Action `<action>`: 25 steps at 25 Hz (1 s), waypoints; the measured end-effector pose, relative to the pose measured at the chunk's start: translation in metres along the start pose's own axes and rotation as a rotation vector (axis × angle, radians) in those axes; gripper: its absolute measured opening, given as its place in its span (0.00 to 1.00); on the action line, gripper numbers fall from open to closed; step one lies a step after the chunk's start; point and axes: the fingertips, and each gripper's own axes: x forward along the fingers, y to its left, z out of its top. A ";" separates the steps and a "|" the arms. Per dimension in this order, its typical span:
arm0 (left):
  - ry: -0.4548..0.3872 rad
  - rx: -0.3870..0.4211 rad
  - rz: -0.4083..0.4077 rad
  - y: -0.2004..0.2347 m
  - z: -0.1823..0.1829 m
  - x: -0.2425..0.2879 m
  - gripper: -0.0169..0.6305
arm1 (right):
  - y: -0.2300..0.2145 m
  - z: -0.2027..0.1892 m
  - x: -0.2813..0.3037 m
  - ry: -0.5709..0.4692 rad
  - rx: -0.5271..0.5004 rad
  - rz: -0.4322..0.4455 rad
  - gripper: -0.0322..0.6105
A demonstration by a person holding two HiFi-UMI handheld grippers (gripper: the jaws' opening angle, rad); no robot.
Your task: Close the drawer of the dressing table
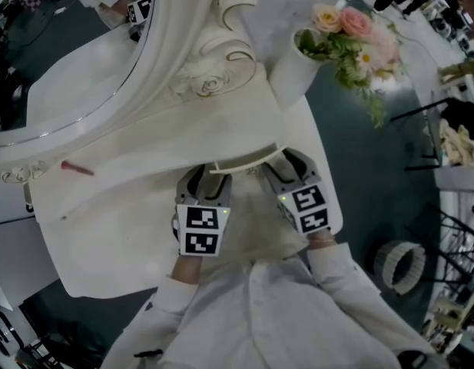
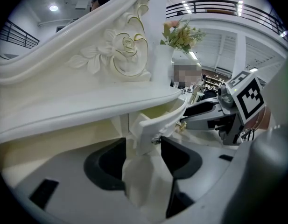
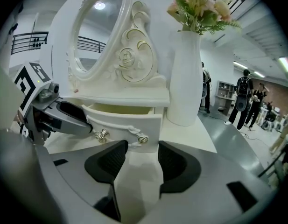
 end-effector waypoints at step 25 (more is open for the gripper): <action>-0.038 0.010 0.044 0.012 0.012 0.009 0.36 | -0.007 0.007 0.015 0.007 0.021 -0.017 0.37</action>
